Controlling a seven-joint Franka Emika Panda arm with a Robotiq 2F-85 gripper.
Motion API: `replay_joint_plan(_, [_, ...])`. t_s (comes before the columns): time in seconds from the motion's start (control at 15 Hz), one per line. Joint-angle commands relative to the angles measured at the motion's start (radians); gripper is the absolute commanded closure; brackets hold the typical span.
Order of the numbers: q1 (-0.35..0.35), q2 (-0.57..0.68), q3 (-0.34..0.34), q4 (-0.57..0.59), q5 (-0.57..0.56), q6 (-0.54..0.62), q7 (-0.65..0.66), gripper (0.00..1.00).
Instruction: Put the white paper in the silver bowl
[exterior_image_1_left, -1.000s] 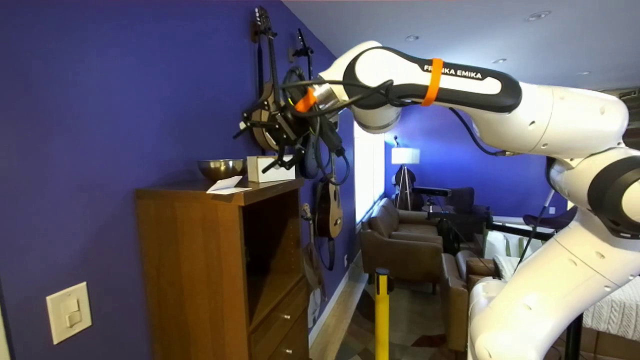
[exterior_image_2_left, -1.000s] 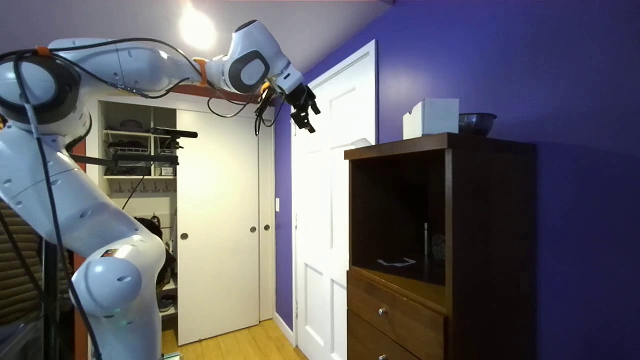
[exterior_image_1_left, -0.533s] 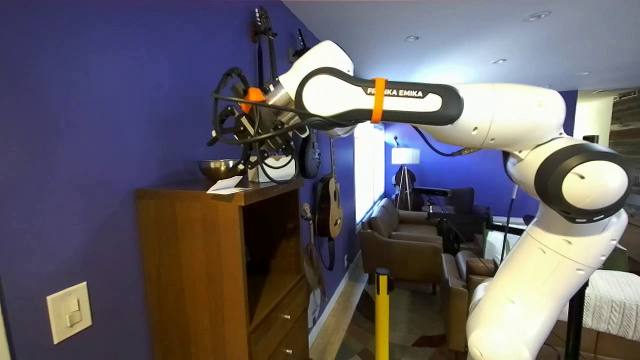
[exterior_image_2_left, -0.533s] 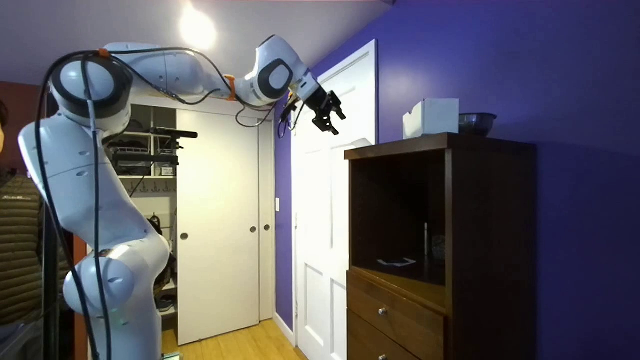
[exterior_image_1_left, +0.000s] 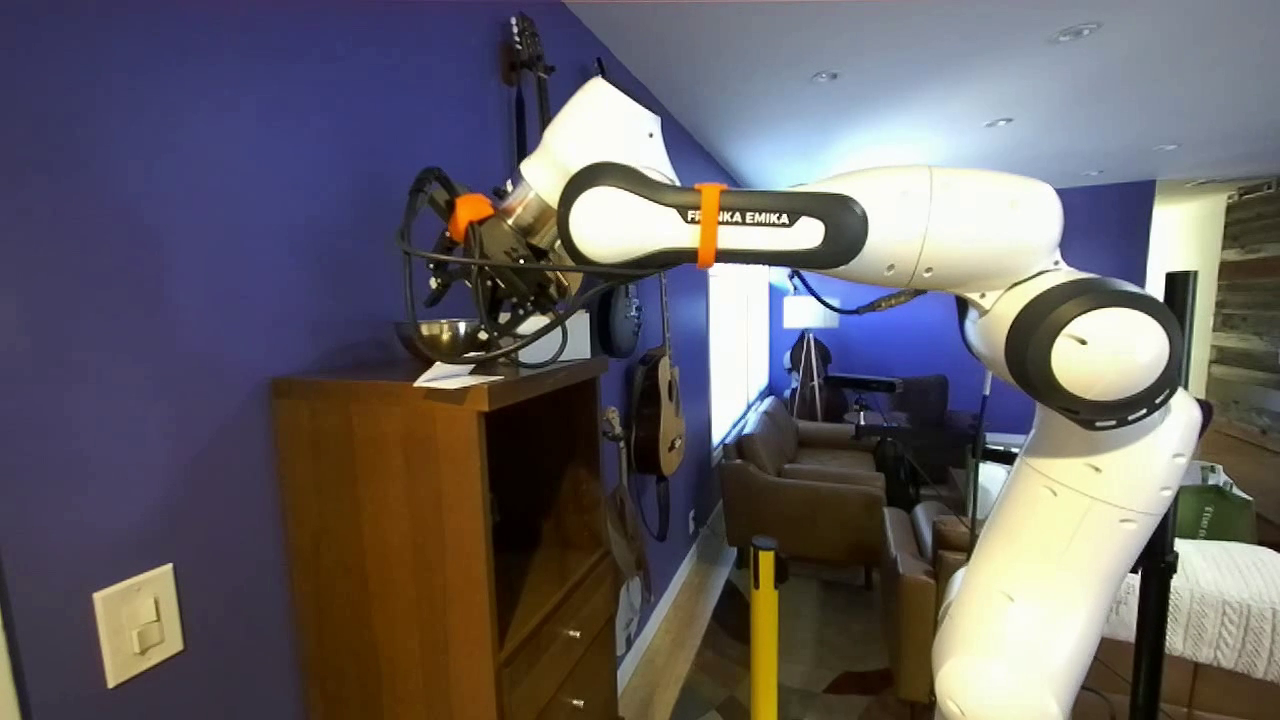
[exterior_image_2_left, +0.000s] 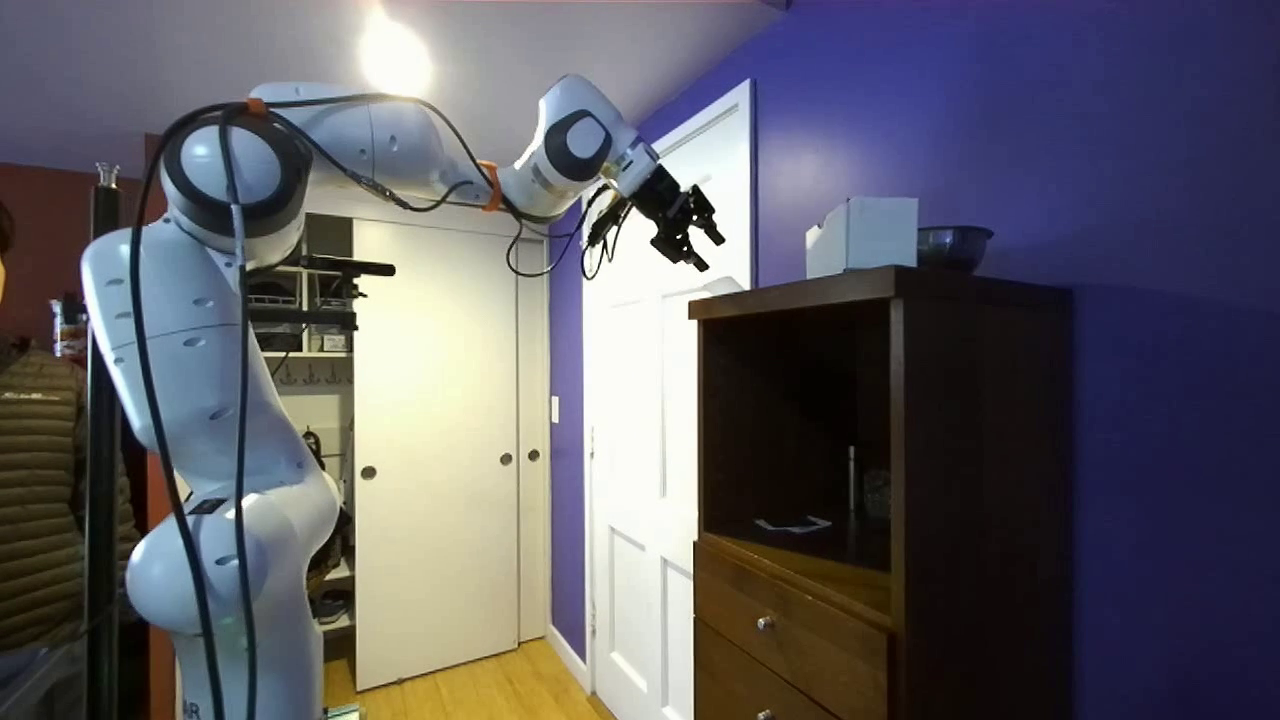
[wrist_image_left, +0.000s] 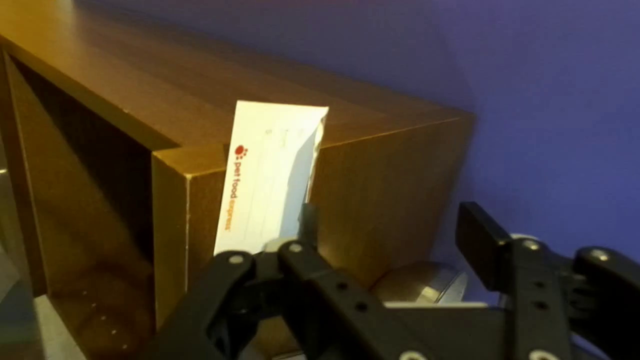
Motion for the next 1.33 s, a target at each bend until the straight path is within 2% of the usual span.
replay_joint_plan(0.0, [0.039,0.057,-0.017,0.094,-0.098,-0.108,0.069,0.25])
replay_joint_plan(0.4, [0.089,0.121,-0.039,0.151,-0.171,-0.226,0.107,0.38])
replay_joint_plan(0.53, [0.109,0.139,-0.053,0.163,-0.179,-0.232,0.119,0.62])
replay_joint_plan(0.87, [0.147,0.176,-0.088,0.187,-0.185,-0.216,0.14,0.99])
replay_joint_plan(1.13, [0.168,0.172,-0.109,0.197,-0.192,-0.221,0.137,1.0])
replay_joint_plan(1.27, [0.168,0.152,-0.121,0.191,-0.19,-0.15,0.18,1.0])
